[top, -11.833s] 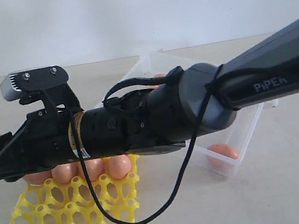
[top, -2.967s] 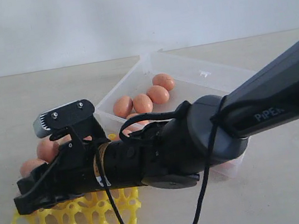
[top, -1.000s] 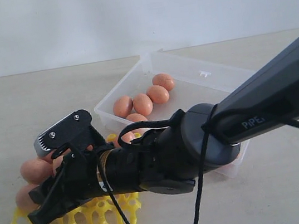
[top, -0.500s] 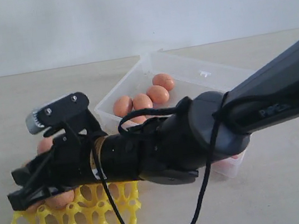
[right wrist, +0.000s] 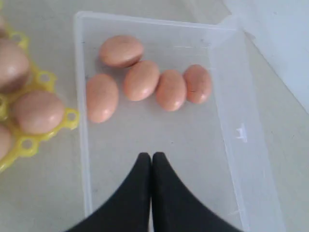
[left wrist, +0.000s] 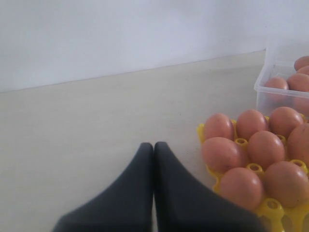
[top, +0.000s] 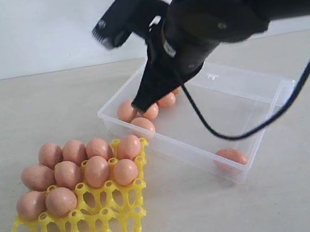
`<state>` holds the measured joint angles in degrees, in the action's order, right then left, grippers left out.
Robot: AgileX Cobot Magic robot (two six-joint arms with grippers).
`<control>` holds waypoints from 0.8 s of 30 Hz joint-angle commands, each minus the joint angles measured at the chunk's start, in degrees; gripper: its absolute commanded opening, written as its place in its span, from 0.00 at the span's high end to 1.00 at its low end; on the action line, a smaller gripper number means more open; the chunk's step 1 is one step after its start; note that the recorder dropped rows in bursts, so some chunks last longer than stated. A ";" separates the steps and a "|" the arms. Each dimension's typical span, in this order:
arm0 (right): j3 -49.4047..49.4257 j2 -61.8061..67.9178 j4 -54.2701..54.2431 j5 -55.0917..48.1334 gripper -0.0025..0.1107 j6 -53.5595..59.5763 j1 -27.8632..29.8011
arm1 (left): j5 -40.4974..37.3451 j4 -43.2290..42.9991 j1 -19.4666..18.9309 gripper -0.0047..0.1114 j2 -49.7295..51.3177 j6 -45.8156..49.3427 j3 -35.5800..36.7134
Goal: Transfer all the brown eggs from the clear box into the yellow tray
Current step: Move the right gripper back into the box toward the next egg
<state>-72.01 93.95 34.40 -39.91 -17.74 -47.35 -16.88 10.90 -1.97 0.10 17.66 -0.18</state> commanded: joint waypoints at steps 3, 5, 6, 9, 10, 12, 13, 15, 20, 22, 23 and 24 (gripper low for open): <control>-11.02 5.32 -19.48 -2.23 0.98 8.19 11.39 | 0.37 -0.05 0.53 1.00 -0.10 0.26 0.18; -14.74 9.20 -29.25 -5.57 0.98 16.88 14.06 | 0.37 -0.05 0.53 1.00 -0.10 0.26 0.18; -16.23 11.52 -32.91 -7.68 0.98 21.03 15.25 | 0.37 -0.05 0.53 1.00 -0.10 0.26 0.18; -21.10 18.37 -43.44 -15.49 0.98 28.99 17.93 | 0.37 -0.05 0.53 1.00 -0.10 0.26 0.18; -22.37 20.64 -44.99 -16.94 0.98 30.03 18.61 | 0.37 -0.05 0.53 1.00 -0.10 0.26 0.18; -23.91 24.01 -45.92 -17.23 0.98 30.30 19.01 | 0.37 -0.05 0.53 1.00 -0.10 0.26 0.18; -24.44 25.65 -45.75 -17.06 0.98 31.29 19.01 | 0.37 -0.05 0.53 1.00 -0.10 0.26 0.18; -25.18 27.07 -45.97 -16.96 0.98 33.82 19.01 | 0.37 -0.05 0.53 1.00 -0.10 0.26 0.18; -26.10 27.76 -46.57 -15.43 0.98 40.51 19.01 | 0.37 -0.05 0.53 1.00 -0.10 0.26 0.18; -26.70 27.76 -46.57 -12.11 0.98 45.20 19.01 | 0.37 -0.05 0.53 1.00 -0.10 0.26 0.18; -26.70 27.76 -46.57 -9.66 0.96 47.38 19.01 | 0.37 -0.05 0.53 1.00 -0.10 0.26 0.18; -26.70 27.86 -46.57 -9.47 0.92 48.29 19.01 | 0.37 -0.05 0.53 1.00 -0.10 0.26 0.18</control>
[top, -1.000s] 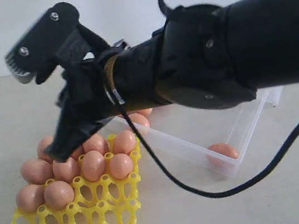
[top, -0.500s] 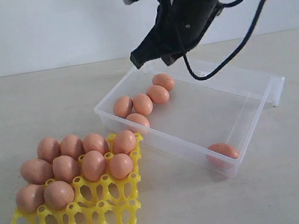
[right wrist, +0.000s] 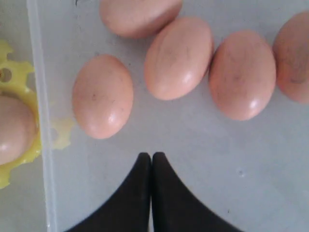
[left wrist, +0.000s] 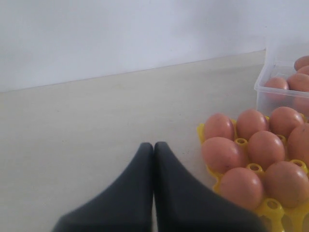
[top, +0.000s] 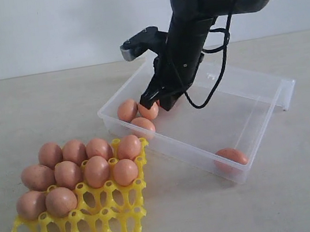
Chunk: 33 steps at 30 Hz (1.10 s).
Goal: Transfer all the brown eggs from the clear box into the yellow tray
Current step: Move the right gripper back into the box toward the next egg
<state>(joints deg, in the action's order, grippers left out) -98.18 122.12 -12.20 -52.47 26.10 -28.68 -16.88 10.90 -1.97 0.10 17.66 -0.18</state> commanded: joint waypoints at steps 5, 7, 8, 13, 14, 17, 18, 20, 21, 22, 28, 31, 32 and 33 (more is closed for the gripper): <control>-0.52 -0.12 2.40 10.59 0.38 8.24 0.34 | 0.37 -0.05 0.53 1.00 -0.10 0.26 0.18; -0.52 0.14 3.12 15.43 0.40 8.13 0.34 | 0.37 -0.05 0.53 1.00 -0.10 0.26 0.18; -0.52 0.73 4.49 17.40 0.40 6.70 0.34 | 0.37 -0.05 0.53 1.00 -0.10 0.26 0.18; -0.56 3.65 7.94 17.40 0.41 2.80 0.58 | 0.37 -0.05 0.53 1.00 -0.10 0.26 0.18; -0.56 4.03 7.94 17.51 0.41 2.80 0.67 | 0.37 -0.05 0.53 1.00 -0.10 0.26 0.18; -0.56 4.96 8.46 19.23 0.41 2.80 1.36 | 0.37 -0.05 0.53 1.00 -0.10 0.26 0.18; -0.56 5.12 8.46 20.17 0.41 2.80 1.61 | 0.37 -0.05 0.53 1.00 -0.10 0.26 0.18; -0.56 5.50 8.17 21.38 0.41 2.80 2.38 | 0.37 -0.05 0.53 1.00 -0.10 0.26 0.18; -0.56 5.78 8.01 21.44 0.41 2.80 2.50 | 0.37 -0.05 0.53 1.00 -0.10 0.26 0.18; -0.56 6.05 8.01 21.44 0.41 2.80 2.91 | 0.37 -0.05 0.53 1.00 -0.10 0.26 0.18; -0.66 9.02 6.33 22.41 0.41 5.11 3.48 | 0.37 -0.05 0.53 1.00 -0.10 0.26 0.18; -0.66 10.33 5.50 22.69 0.41 8.21 3.48 | 0.37 -0.05 0.53 1.00 -0.10 0.26 0.18; -0.66 10.57 5.50 22.69 0.41 8.77 3.48 | 0.37 -0.05 0.53 1.00 -0.10 0.26 0.18; -0.66 11.06 5.50 22.69 0.41 9.44 3.48 | 0.37 -0.05 0.53 1.00 -0.10 0.26 0.18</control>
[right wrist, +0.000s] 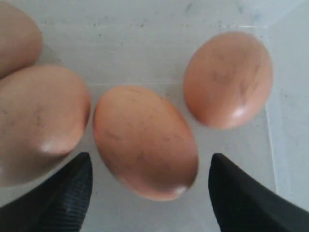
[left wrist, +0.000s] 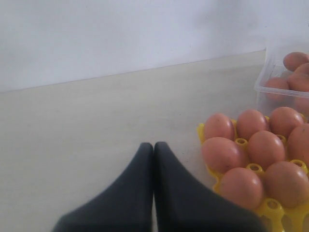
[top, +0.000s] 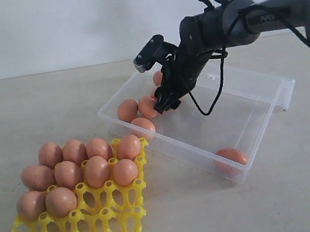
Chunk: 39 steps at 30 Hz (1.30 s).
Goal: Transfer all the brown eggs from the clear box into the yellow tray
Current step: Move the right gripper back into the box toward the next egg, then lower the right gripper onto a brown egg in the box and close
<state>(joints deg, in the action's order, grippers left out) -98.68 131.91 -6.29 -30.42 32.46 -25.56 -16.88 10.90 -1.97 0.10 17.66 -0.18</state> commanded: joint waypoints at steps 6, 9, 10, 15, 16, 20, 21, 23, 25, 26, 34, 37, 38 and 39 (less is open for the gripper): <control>-0.16 1.15 -0.30 0.90 0.41 6.12 0.36 | 0.37 -0.05 0.53 1.00 -0.10 0.26 0.18; -0.16 1.15 0.10 0.64 0.41 13.09 0.36 | 0.37 -0.05 0.53 1.00 -0.10 0.26 0.18; -0.16 1.15 0.10 0.63 0.41 15.81 0.36 | 0.37 -0.05 0.53 1.00 -0.10 0.26 0.18; -0.16 1.15 0.20 0.50 0.41 28.31 0.36 | 0.37 -0.05 0.53 1.00 -0.10 0.26 0.18; -0.16 1.15 0.20 0.60 0.41 30.41 0.36 | 0.37 -0.05 0.53 1.00 -0.10 0.26 0.18; -0.16 1.15 -0.43 1.53 0.41 32.68 0.36 | 0.37 -0.05 0.53 1.00 -0.10 0.26 0.18; -0.16 1.15 -0.70 1.53 0.41 32.68 0.36 | 0.37 -0.05 0.53 1.00 -0.10 0.26 0.18; -0.16 1.15 -0.94 1.53 0.45 32.81 0.36 | 0.37 -0.05 0.53 1.00 -0.10 0.26 0.18; -0.16 1.15 -1.27 1.53 0.59 32.81 0.36 | 0.37 -0.05 0.53 1.00 -0.10 0.26 0.18; -0.16 1.15 -1.89 1.53 0.70 32.68 0.36 | 0.37 -0.05 0.53 1.00 -0.10 0.26 0.18; -0.16 1.15 -7.07 1.53 0.97 30.64 0.36 | 0.37 -0.05 0.53 1.00 -0.10 0.26 0.18; -0.16 1.15 -7.59 1.53 0.97 28.10 0.36 | 0.37 -0.05 0.53 1.00 -0.10 0.26 0.18; -0.16 1.15 -7.59 1.53 0.97 25.38 0.36 | 0.37 -0.05 0.53 1.00 -0.10 0.26 0.18; -0.16 1.15 -7.59 1.53 0.97 22.60 0.36 | 0.37 -0.05 0.53 1.00 -0.10 0.26 0.18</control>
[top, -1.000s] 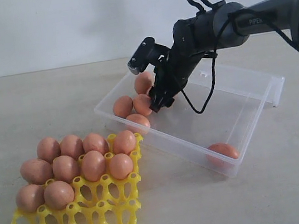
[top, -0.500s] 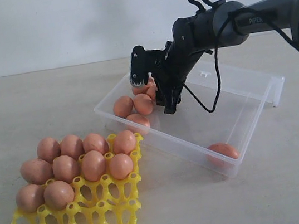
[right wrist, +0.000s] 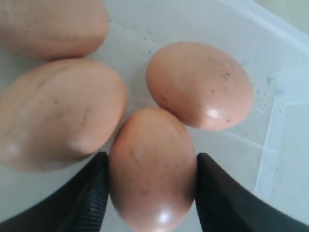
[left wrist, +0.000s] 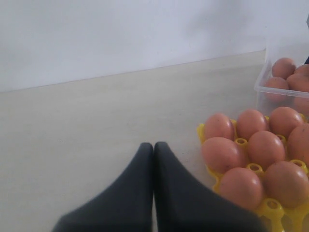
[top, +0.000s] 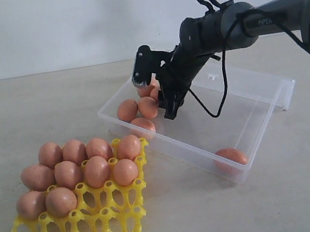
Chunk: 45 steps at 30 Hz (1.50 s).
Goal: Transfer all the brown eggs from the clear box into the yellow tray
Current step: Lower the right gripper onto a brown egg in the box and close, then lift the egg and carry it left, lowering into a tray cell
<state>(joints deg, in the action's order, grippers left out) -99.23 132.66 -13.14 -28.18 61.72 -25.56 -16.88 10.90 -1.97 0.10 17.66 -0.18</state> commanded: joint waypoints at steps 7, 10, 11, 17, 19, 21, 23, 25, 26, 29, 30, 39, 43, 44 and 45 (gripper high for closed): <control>0.38 -0.75 -0.74 -3.53 0.97 -23.89 0.47 | 0.37 -0.05 0.53 1.00 -0.10 0.26 0.18; 1.18 -2.87 -0.74 -6.59 0.98 -25.72 0.47 | 0.37 -0.05 0.53 1.00 -0.10 0.26 0.18; 1.80 -3.95 -0.74 -7.27 0.98 -26.17 0.47 | 0.37 -0.05 0.53 1.00 -0.10 0.26 0.18; 11.60 -13.33 -0.90 -5.35 0.98 -29.09 0.47 | 0.37 -0.05 0.53 1.00 -0.10 0.26 0.18; 17.42 -16.93 -2.20 -2.26 0.98 -28.93 0.47 | 0.37 -0.05 0.53 1.00 -0.10 0.26 0.18; 23.78 -21.42 -3.81 1.91 0.98 -28.24 0.47 | 0.37 -0.05 0.53 1.00 -0.10 0.26 0.18; 30.28 -26.42 -6.27 7.07 0.98 -28.14 0.47 | 0.37 -0.05 0.53 1.00 -0.10 0.26 0.18; 35.30 -31.24 -11.02 11.65 0.98 -26.13 0.47 | 0.37 -0.05 0.53 1.00 -0.10 0.26 0.18; 38.66 -33.93 -14.88 14.94 0.98 -24.00 0.47 | 0.37 -0.05 0.53 1.00 -0.10 0.26 0.18; 44.49 -41.61 -28.13 20.20 0.98 -16.68 0.47 | 0.37 -0.05 0.53 1.00 -0.10 0.26 0.18; 45.59 -43.49 -31.25 20.85 0.98 -15.23 0.47 | 0.37 -0.05 0.53 1.00 -0.10 0.26 0.18; 49.35 -59.56 -41.58 23.73 0.98 -8.65 -6.07 | 0.37 -0.05 0.53 1.00 -0.10 0.26 0.18; 49.35 -60.69 -41.58 25.12 0.98 -8.62 -11.96 | 0.37 -0.05 0.53 1.00 -0.10 0.26 0.18; 49.35 -59.99 -41.83 26.08 0.98 -8.87 -13.22 | 0.37 -0.05 0.53 1.00 -0.10 0.26 0.18; 49.35 -59.44 -42.24 27.58 0.98 -9.49 -14.41 | 0.37 -0.05 0.53 1.00 -0.10 0.26 0.18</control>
<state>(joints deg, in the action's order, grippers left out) -50.11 72.37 -54.55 -3.61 52.46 -37.13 -16.88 10.90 -1.97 0.10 17.66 -0.18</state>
